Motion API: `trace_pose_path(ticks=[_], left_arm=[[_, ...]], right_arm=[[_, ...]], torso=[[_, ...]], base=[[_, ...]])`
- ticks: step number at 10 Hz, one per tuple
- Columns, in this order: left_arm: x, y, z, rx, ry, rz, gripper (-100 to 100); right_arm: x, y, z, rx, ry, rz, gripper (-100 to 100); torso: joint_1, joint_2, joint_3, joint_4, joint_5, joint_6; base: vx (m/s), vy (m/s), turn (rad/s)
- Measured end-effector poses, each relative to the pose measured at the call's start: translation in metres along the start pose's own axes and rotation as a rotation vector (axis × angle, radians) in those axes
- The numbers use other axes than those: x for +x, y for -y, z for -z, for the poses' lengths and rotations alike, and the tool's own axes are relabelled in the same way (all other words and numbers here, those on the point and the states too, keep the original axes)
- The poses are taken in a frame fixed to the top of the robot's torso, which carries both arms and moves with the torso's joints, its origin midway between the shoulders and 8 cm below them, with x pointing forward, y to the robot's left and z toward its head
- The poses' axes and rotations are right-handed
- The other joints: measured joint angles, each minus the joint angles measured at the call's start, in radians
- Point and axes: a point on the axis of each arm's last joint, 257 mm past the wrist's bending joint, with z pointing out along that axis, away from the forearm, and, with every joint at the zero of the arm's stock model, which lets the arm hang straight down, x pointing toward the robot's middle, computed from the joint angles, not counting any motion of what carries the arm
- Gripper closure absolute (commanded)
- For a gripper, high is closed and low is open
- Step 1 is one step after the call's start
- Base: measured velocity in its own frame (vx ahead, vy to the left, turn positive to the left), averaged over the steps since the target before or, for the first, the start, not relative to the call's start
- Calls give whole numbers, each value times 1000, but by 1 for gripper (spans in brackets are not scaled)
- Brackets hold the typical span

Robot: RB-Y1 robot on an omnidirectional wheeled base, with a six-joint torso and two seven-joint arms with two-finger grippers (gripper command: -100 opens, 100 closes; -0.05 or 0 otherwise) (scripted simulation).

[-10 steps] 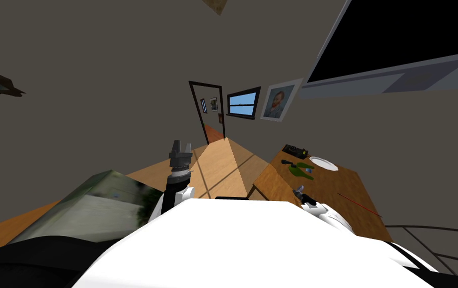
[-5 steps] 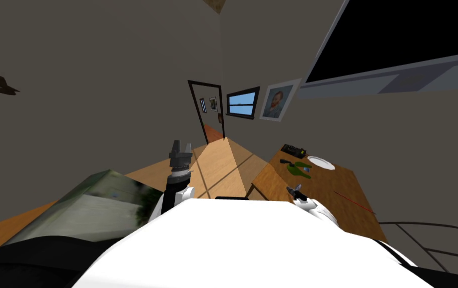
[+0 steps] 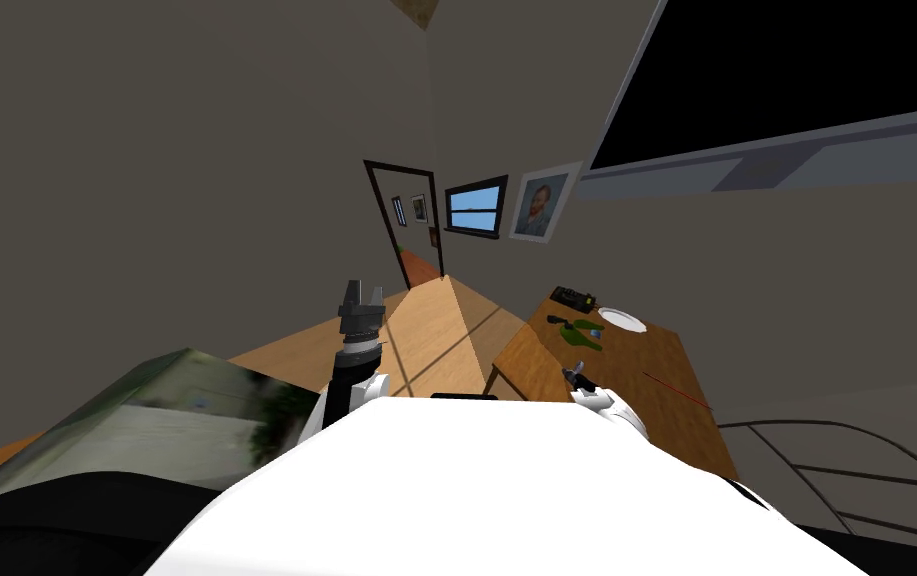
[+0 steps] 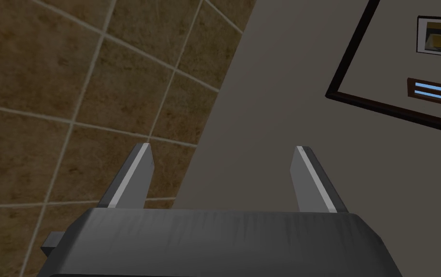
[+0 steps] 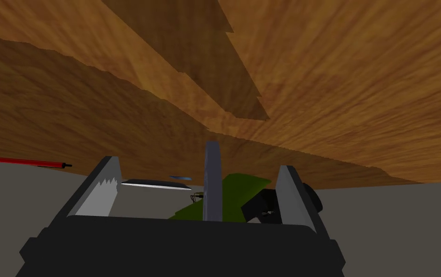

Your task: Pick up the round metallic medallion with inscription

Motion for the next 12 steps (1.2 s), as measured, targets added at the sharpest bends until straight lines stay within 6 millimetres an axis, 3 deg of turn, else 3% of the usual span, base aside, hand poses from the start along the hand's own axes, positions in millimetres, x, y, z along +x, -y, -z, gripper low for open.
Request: trace_pose_path(ticks=[3, 4, 8, 9, 10, 12], left_arm=[[0, 0, 0, 0, 0, 0, 0], [0, 0, 0, 0, 0, 0, 0], [0, 0, 0, 0, 0, 0, 0], [0, 0, 0, 0, 0, 0, 0], [0, 0, 0, 0, 0, 0, 0], [0, 0, 0, 0, 0, 0, 0]], right_arm=[[4, -29, 4, -3, 3, 12, -100], [4, -29, 4, -2, 2, 14, 100], [3, -27, 4, 2, 3, 21, 100], [4, -27, 4, 2, 2, 20, 0], [4, -27, 4, 2, 2, 20, 100], [2, -15, 1, 0, 2, 10, 100]], torso=[[-1, 1, 1, 0, 0, 0], [2, 1, 1, 0, 0, 0], [3, 1, 1, 1, -1, 0], [3, 1, 1, 1, -1, 0], [3, 1, 1, 1, -1, 0], [7, -1, 0, 1, -2, -2]], base=[[-15, -75, -53], [-1, -8, 3], [0, -1, 0], [0, 0, 0], [11, 55, 92], [12, 82, 60]])
